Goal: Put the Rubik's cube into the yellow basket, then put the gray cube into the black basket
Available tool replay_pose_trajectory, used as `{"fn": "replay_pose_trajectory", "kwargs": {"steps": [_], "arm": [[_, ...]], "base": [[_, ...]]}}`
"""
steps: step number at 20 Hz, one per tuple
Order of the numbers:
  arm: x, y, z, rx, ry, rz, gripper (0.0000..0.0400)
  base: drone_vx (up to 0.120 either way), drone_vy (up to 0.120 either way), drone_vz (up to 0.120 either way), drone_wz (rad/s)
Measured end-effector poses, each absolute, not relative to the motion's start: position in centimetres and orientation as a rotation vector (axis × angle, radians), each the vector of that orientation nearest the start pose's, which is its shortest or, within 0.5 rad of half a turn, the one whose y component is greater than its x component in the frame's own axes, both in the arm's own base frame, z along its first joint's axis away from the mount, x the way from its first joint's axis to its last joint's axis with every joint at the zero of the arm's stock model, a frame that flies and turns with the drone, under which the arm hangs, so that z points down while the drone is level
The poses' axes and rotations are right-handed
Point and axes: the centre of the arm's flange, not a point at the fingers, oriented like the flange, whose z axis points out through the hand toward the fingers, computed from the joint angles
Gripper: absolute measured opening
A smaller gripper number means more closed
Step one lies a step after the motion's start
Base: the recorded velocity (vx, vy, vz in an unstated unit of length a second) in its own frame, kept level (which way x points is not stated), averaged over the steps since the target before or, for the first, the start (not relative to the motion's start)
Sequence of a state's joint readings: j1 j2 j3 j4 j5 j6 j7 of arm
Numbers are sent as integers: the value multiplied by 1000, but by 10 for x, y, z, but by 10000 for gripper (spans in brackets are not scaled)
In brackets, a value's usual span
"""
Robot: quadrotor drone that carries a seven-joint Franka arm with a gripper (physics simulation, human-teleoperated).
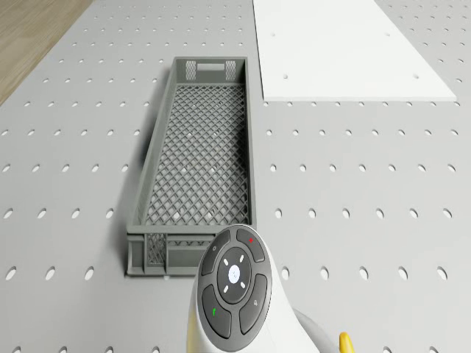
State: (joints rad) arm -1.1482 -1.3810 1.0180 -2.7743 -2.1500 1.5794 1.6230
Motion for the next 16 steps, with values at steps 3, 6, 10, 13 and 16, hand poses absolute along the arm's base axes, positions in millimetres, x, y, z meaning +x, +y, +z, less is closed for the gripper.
{"fn": "replay_pose_trajectory", "kwargs": {"steps": [3, 6, 10, 13, 16], "arm": [[307, 0, 591, 0, -2, 785, 250], [307, 0, 591, 0, -2, 785, 250], [307, 0, 591, 0, -2, 785, 250], [307, 0, 591, 0, -2, 785, 250], [307, 0, 591, 0, -2, 785, 250]], "base": [[120, 0, 0, 0], [120, 0, 0, 0], [120, 0, 0, 0], [120, 40, 0, 0], [120, 120, 0, 0]]}}
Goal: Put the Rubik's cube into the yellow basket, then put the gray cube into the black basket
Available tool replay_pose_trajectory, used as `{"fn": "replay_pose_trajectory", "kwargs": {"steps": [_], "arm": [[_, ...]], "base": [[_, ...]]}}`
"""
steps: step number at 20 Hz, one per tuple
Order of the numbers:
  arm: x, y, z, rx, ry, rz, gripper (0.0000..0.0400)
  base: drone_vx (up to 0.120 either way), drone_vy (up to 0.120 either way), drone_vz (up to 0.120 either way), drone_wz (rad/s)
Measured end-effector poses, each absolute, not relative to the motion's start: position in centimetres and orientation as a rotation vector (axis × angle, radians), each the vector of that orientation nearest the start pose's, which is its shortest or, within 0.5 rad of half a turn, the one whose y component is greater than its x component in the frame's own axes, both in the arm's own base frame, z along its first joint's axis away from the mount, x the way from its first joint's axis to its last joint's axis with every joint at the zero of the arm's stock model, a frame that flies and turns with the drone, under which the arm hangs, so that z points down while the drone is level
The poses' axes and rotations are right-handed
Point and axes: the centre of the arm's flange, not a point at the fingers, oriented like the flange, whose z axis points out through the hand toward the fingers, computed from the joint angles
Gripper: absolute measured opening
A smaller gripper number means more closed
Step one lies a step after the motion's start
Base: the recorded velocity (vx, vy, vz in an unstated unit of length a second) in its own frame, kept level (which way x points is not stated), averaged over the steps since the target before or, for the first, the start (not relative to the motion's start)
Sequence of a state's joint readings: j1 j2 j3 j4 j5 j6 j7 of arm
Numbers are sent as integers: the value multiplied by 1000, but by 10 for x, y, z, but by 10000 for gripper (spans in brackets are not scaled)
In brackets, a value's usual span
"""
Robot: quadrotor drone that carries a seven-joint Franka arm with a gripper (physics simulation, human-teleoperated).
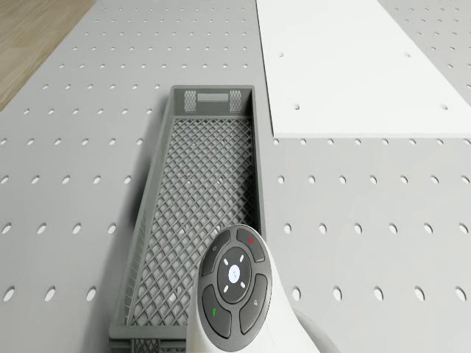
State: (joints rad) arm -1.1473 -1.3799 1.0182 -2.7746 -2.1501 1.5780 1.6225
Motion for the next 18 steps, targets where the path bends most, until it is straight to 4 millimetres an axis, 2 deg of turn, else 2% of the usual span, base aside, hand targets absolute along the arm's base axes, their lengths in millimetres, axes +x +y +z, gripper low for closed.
{"fn": "replay_pose_trajectory", "kwargs": {"steps": [9, 18], "arm": [[307, 0, 591, 0, -2, 785, 250], [307, 0, 591, 0, -2, 785, 250]], "base": [[120, 120, 0, 0], [120, 0, 0, 0]]}}
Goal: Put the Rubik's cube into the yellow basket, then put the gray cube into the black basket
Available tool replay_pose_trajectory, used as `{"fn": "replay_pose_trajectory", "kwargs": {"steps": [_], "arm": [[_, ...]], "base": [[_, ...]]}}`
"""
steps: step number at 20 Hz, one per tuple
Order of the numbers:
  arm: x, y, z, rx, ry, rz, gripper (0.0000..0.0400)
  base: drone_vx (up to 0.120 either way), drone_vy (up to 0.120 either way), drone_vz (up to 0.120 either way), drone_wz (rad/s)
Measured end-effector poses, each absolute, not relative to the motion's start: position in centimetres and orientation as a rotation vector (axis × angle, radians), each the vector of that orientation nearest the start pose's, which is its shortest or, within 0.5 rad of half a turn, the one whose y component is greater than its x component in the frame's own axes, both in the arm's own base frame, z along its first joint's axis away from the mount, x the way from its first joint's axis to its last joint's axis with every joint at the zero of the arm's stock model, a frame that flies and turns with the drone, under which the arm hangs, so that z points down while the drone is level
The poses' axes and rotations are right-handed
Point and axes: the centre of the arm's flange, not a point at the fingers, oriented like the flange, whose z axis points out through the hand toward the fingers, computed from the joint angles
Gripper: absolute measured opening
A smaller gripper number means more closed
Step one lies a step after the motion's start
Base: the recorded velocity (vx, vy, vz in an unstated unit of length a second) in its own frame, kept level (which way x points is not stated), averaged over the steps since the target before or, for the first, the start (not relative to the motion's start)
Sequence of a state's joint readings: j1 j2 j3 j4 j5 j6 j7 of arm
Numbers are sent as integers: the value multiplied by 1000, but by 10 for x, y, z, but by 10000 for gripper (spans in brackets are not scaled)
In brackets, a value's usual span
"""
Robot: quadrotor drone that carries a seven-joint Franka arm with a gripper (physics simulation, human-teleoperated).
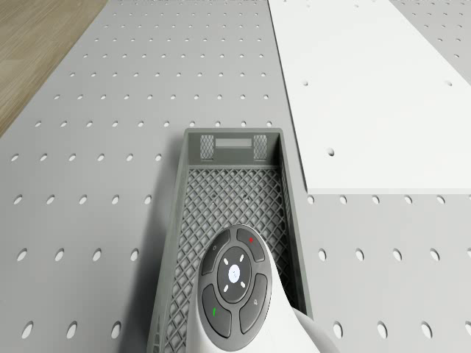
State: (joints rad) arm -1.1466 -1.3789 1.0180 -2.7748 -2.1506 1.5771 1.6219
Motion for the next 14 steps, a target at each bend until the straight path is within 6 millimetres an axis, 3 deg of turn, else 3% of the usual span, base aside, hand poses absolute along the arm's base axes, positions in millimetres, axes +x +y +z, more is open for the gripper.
{"fn": "replay_pose_trajectory", "kwargs": {"steps": [14], "arm": [[307, 0, 591, 0, -2, 785, 250]], "base": [[120, 0, 0, 0]]}}
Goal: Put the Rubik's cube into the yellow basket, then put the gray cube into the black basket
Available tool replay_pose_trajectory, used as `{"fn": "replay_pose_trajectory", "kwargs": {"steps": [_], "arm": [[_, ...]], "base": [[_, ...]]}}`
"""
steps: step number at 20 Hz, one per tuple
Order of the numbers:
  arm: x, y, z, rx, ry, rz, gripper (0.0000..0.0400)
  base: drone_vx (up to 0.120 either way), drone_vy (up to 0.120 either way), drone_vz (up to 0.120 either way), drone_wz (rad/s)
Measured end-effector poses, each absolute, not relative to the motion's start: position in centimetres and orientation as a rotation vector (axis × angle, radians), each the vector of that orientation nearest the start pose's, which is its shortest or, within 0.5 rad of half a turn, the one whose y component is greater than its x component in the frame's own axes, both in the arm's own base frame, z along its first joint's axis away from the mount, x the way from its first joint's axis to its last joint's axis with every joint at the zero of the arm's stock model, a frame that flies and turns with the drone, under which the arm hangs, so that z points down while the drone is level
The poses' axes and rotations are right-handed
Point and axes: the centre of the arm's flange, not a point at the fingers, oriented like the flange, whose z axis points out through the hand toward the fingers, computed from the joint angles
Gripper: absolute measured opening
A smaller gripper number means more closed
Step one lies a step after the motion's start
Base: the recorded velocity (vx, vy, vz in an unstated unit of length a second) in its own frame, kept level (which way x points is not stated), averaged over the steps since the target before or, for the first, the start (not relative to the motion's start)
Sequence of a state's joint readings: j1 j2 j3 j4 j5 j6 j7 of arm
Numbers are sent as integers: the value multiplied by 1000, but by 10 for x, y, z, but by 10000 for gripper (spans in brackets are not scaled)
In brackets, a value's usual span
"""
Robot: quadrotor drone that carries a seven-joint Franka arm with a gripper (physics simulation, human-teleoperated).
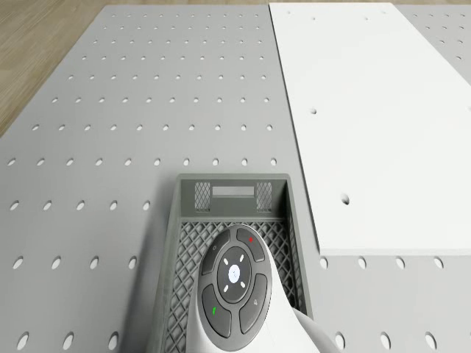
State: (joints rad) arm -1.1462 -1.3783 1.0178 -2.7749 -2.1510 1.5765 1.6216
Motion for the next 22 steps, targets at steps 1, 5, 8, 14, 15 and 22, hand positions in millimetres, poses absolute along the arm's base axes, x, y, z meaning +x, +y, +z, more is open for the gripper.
{"fn": "replay_pose_trajectory", "kwargs": {"steps": [1, 5, 8, 14, 15, 22], "arm": [[307, 0, 591, 0, -2, 785, 250], [307, 0, 591, 0, -2, 785, 250], [307, 0, 592, 0, -2, 785, 250], [307, 0, 611, 0, -2, 786, 250], [307, 0, 615, 0, -2, 786, 250], [307, 0, 641, 0, -2, 786, 250]], "base": [[120, 0, 0, 0], [120, 0, 0, 0], [67, 0, 0, 0], [0, 0, 0, 0], [0, 0, 0, 0], [0, 0, 0, 0]]}}
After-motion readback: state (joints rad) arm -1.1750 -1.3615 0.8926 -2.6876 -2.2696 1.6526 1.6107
